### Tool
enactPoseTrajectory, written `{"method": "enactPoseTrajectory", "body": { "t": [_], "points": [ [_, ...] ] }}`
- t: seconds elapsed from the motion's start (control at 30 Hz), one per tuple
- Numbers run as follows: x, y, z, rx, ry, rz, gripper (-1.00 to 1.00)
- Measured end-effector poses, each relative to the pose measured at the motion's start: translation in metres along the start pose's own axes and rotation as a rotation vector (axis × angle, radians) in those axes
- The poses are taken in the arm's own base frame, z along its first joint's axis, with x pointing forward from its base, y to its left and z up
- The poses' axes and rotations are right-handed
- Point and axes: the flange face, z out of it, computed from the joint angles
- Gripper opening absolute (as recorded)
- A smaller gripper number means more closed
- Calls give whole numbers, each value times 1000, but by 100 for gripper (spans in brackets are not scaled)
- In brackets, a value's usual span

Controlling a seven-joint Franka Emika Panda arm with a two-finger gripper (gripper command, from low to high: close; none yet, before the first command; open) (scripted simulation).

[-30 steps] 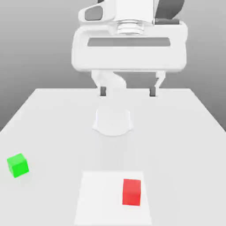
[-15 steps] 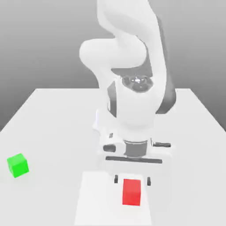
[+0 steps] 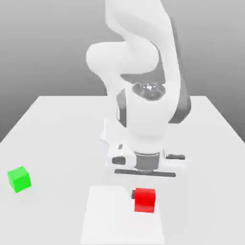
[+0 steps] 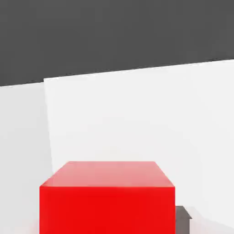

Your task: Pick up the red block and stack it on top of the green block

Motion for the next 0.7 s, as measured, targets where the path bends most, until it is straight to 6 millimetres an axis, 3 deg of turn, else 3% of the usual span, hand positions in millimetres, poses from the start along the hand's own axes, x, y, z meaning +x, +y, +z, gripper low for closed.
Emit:
{"method": "enactPoseTrajectory", "body": {
  "t": [0.17,0.37,0.53,0.7],
  "points": [
    [68,54,-9,-9,7,2,-100],
    [130,132,-19,-15,8,-19,-100],
    [167,206,-26,-14,5,-38,-100],
    [188,285,-33,-7,-1,-57,-100]
  ]
}}
